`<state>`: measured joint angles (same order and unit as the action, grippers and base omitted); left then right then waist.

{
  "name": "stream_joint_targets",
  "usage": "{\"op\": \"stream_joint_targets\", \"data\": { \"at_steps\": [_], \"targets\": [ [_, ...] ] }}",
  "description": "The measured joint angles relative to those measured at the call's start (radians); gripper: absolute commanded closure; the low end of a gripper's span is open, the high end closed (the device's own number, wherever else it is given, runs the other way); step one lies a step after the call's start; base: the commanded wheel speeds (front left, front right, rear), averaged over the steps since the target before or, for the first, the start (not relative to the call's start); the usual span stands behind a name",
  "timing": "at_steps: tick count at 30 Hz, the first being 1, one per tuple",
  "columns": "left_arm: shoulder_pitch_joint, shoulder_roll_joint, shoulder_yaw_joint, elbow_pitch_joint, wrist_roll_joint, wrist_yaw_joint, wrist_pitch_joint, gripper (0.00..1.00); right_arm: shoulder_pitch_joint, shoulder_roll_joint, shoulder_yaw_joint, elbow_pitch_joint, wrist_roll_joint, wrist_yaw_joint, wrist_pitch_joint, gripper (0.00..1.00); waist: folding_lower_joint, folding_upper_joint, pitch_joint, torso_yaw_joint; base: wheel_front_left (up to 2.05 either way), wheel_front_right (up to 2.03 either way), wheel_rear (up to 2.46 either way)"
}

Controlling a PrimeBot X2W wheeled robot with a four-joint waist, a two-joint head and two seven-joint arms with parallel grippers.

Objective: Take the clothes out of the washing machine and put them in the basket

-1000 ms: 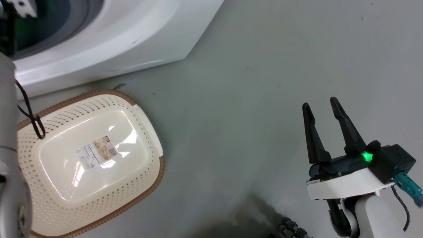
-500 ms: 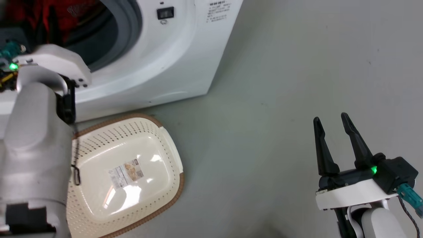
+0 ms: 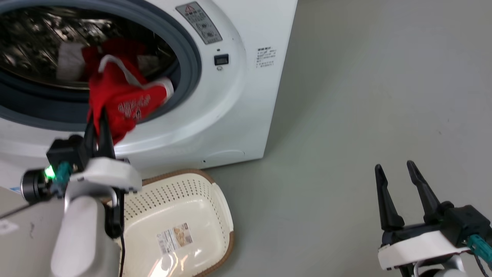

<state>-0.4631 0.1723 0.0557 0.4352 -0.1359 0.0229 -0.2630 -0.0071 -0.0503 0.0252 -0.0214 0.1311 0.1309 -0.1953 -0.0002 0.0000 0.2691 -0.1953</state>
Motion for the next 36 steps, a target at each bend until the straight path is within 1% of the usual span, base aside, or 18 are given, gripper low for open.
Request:
{"op": "stream_joint_targets", "data": {
  "at_steps": [8,13,22,26,30,33,36],
  "targets": [
    [0.254,-0.056,-0.006,-0.167,0.037,-0.018,0.000,1.00,0.079,0.000,-0.021,-0.035,-0.016,0.000,0.038,0.00,0.0000,0.0000,-0.112,0.025,0.00,0.00,0.00],
    [0.382,-0.084,-0.025,-0.260,0.043,-0.029,0.000,1.00,0.114,0.000,-0.027,-0.066,-0.019,0.000,0.060,0.00,-0.0001,0.0000,-0.153,0.053,0.00,0.00,0.00],
    [0.576,-0.109,-0.042,-0.378,0.031,-0.003,0.000,1.00,0.160,0.000,-0.032,-0.099,-0.026,0.000,0.082,0.00,-0.0001,0.0000,-0.187,0.105,0.00,0.00,0.00],
    [0.619,-0.115,-0.057,-0.386,0.017,0.008,0.000,1.00,0.162,0.000,-0.026,-0.107,-0.025,0.000,0.089,0.00,0.0000,0.0000,-0.183,0.123,0.00,0.00,0.00],
    [0.623,-0.117,-0.073,-0.361,0.006,0.016,0.000,1.00,0.162,0.000,-0.021,-0.114,-0.024,0.000,0.090,0.00,0.0002,0.0000,-0.162,0.133,0.00,0.00,0.00],
    [0.613,-0.120,-0.084,-0.324,-0.008,0.020,0.000,1.00,0.159,0.000,-0.017,-0.116,-0.021,0.000,0.089,0.00,0.0002,0.0000,-0.135,0.136,0.00,0.00,0.00],
    [0.569,-0.120,-0.090,-0.287,-0.018,0.027,0.000,1.00,0.139,0.000,-0.015,-0.117,-0.018,0.000,0.084,0.00,0.0002,0.0000,-0.098,0.137,0.00,0.00,0.00]
  ]
}}
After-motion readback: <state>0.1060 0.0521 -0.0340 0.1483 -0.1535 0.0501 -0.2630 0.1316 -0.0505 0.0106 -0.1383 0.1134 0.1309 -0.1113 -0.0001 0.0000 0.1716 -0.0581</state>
